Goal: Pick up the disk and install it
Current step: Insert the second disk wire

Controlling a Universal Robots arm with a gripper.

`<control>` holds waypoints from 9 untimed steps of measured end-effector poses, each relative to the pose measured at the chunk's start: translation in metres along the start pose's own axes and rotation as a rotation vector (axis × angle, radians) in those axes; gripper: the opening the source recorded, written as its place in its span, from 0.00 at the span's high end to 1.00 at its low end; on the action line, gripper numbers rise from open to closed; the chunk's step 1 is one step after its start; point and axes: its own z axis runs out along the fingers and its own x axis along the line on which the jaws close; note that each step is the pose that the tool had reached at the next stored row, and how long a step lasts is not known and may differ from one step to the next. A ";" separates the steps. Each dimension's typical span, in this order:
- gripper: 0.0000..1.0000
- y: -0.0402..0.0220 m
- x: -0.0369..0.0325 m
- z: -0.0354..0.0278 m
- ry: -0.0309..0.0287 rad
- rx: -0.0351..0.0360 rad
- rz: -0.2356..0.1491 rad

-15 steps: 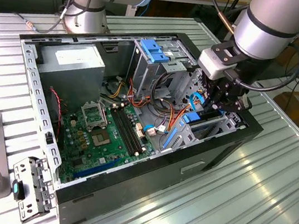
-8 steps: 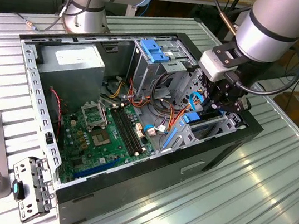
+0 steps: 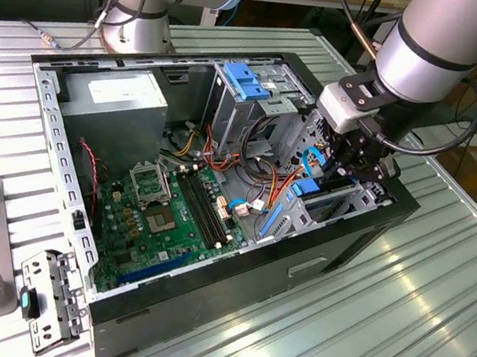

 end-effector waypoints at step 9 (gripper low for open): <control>0.84 -0.0046 0.0004 0.0003 -0.0003 -0.0137 0.008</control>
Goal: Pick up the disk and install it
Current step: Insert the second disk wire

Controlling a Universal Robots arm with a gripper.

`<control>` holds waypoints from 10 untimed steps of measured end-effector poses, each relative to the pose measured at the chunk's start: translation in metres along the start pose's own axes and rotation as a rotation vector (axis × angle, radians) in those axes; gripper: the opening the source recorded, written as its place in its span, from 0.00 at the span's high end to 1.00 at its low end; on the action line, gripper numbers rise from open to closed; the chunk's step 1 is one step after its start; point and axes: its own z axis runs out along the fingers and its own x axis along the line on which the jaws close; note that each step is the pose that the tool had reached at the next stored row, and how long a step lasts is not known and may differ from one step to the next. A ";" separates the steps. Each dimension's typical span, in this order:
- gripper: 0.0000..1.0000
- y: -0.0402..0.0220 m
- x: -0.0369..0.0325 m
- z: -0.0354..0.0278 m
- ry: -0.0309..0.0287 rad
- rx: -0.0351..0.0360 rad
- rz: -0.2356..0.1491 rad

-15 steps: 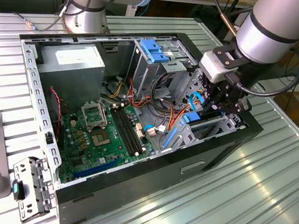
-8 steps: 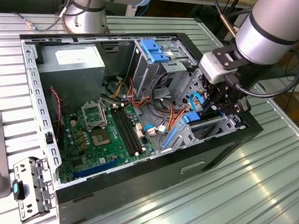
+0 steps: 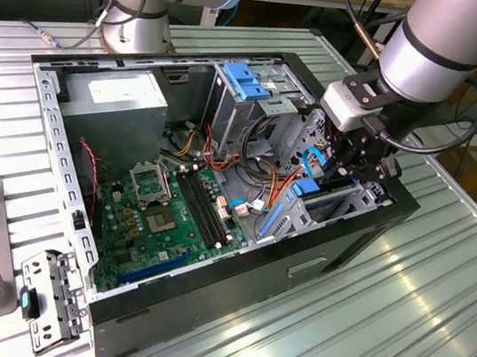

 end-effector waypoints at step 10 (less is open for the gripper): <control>0.84 -0.0009 -0.0005 -0.0059 -0.0008 0.0001 0.000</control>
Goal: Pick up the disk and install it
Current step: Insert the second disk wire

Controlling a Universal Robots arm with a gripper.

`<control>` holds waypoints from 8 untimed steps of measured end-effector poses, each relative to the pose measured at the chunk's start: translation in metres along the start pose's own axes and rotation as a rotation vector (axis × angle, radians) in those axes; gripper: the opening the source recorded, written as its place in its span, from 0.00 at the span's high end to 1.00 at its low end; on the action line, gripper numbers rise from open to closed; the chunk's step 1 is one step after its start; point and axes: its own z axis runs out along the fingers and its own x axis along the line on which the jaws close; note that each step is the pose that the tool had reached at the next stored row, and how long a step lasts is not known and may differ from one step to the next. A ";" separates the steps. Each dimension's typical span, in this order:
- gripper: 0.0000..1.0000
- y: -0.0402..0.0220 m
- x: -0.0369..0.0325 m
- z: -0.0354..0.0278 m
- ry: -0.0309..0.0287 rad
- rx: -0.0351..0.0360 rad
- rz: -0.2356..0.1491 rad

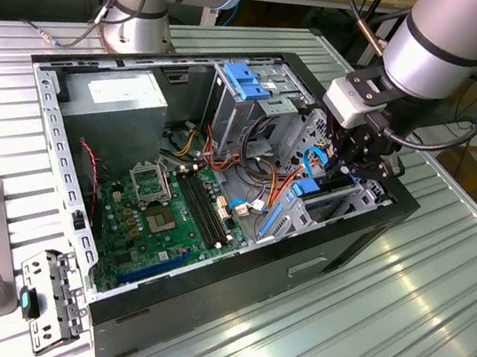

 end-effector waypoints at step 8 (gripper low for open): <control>0.84 0.0003 0.0042 0.0010 -0.0146 0.0004 0.002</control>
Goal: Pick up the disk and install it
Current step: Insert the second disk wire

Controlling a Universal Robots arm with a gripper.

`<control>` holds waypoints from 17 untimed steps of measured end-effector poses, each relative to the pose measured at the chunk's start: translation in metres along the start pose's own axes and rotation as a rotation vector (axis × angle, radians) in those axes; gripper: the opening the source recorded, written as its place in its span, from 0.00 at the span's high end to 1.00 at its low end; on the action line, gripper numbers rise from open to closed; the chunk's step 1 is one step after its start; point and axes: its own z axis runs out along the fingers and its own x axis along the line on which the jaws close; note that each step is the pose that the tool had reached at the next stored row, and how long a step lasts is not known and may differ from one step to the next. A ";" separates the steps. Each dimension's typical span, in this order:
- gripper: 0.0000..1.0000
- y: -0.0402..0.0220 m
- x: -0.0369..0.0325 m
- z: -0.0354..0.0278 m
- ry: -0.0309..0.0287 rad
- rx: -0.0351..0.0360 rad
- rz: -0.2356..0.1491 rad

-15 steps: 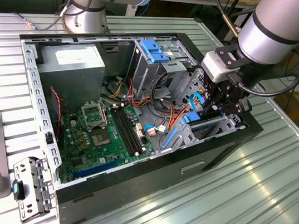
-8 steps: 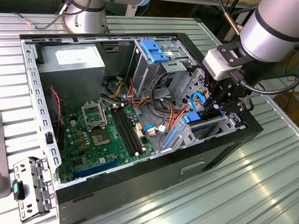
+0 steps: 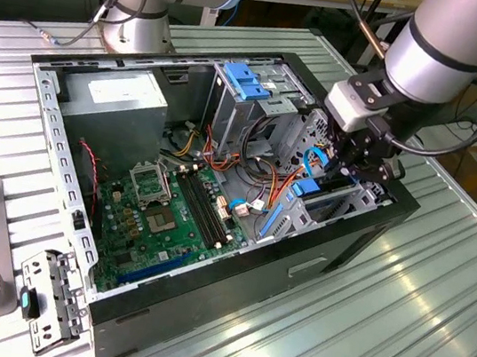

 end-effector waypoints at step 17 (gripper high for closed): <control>0.84 0.0012 0.0030 0.0073 -0.0129 0.0002 0.002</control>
